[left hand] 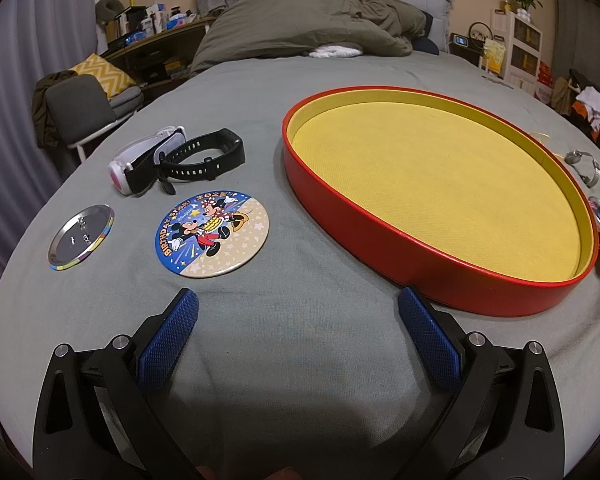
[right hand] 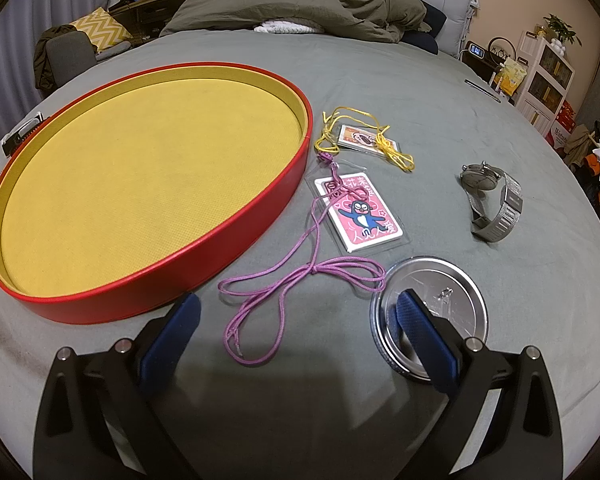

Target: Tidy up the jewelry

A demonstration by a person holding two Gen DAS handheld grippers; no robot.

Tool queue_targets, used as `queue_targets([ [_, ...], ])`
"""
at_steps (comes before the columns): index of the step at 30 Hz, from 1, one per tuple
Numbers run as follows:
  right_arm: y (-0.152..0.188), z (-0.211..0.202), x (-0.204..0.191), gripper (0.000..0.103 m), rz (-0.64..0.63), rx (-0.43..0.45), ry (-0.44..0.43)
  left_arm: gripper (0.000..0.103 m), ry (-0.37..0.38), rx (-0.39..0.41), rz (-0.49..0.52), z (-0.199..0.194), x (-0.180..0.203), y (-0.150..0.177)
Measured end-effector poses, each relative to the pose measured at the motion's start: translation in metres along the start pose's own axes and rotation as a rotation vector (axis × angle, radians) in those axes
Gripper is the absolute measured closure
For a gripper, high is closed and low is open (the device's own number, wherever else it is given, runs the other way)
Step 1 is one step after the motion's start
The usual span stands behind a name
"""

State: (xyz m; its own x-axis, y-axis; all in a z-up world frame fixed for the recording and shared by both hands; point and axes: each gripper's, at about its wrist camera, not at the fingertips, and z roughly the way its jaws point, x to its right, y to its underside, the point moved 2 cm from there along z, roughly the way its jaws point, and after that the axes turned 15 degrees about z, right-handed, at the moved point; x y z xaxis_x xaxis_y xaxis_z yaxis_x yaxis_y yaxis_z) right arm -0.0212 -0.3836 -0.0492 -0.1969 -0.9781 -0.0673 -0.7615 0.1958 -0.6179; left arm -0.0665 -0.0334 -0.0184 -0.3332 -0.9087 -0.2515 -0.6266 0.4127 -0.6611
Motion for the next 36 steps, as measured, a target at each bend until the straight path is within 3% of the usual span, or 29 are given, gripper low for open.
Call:
queue_targets([
  [36,0.0002,0.0,-0.0002,0.008,0.0,0.0,0.0,0.005,0.004,0.001,-0.004,0.0025,-0.0004,0.0013],
])
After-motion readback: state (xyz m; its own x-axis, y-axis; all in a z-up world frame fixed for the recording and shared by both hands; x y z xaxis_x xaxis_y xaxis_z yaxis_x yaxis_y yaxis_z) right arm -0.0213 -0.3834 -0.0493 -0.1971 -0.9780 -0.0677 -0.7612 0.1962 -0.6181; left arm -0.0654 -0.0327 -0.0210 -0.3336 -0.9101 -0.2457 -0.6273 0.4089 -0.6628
